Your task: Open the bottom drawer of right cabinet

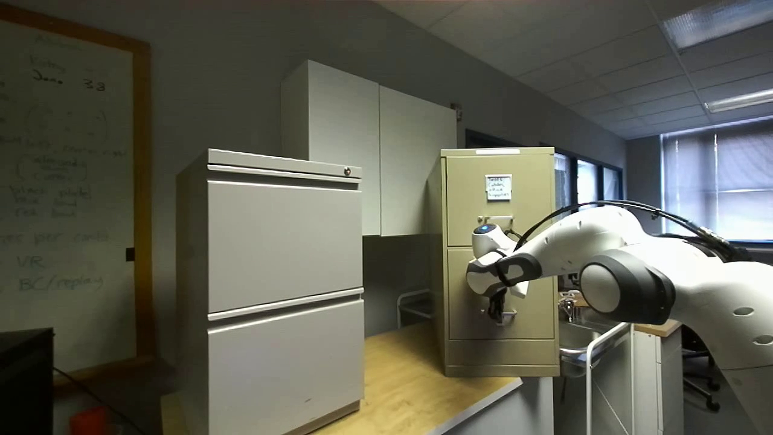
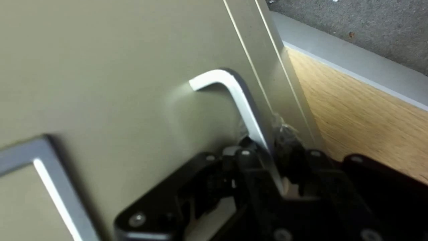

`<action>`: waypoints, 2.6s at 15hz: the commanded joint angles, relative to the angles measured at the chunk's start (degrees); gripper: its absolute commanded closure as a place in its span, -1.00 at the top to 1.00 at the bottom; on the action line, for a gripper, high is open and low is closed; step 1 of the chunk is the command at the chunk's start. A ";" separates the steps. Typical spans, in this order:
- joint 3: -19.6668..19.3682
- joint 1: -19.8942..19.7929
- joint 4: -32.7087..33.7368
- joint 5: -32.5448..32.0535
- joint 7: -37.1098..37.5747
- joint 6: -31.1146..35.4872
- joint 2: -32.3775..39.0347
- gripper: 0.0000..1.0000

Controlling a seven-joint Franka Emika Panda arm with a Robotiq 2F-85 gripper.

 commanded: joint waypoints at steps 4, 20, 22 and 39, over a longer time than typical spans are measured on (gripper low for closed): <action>3.48 0.28 -12.77 3.39 -2.74 5.14 -4.00 -0.88; -9.65 6.37 -34.06 -19.46 -2.74 49.74 -9.80 -0.88; -17.71 11.29 -33.27 -28.65 1.25 56.77 -7.59 -0.88; -48.61 50.62 -24.79 -28.45 24.21 5.98 11.59 -0.88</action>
